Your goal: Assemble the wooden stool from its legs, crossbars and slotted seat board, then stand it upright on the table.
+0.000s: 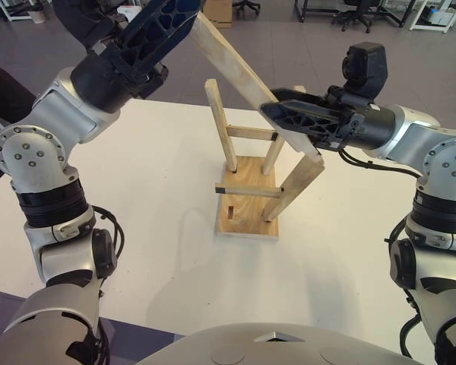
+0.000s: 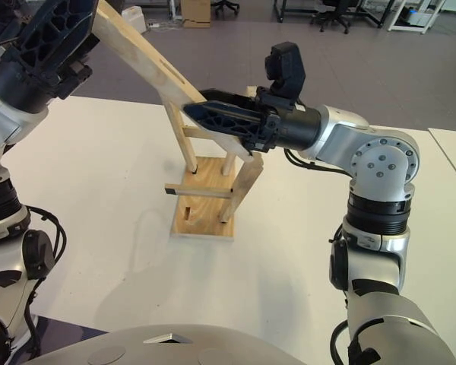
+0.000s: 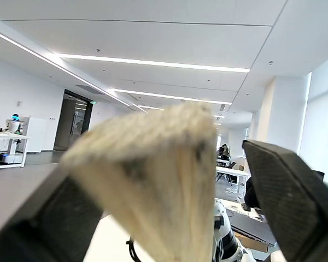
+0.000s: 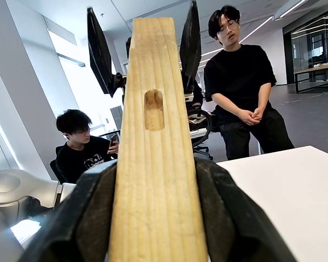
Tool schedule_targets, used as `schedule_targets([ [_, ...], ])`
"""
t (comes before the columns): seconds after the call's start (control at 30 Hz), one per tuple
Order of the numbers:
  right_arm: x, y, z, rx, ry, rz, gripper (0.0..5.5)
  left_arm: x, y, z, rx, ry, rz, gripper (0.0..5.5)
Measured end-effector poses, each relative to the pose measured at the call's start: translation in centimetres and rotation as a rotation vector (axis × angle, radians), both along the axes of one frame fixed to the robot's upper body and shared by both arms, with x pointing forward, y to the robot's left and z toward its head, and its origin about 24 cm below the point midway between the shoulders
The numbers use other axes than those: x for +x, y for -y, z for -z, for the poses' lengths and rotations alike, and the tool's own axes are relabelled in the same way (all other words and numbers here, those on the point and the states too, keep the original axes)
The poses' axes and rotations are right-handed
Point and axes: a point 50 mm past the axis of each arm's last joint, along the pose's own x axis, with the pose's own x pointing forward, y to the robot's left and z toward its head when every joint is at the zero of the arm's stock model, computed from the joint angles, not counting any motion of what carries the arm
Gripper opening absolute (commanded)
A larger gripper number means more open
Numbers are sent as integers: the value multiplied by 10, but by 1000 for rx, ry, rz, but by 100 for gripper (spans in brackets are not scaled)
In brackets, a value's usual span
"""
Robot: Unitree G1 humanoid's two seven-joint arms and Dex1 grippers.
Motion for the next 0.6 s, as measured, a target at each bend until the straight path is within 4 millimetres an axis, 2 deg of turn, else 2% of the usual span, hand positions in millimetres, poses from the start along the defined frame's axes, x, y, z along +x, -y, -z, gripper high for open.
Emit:
schedule_targets([
  [0.27, 2, -2, -10, 30, 10, -16, 207, 1, -1, 0, -7, -5, -9, 209],
  [0.5, 3, -4, -11, 43, -4, -6, 207, 3, 0, -1, -29, -20, -6, 206],
  [0.53, 3, -4, -11, 40, -3, -3, 245, 3, -1, -2, -30, -21, -7, 206],
  [0.6, 3, -1, -13, 36, -5, 11, 281, 5, -5, -8, -29, -5, -33, 206],
])
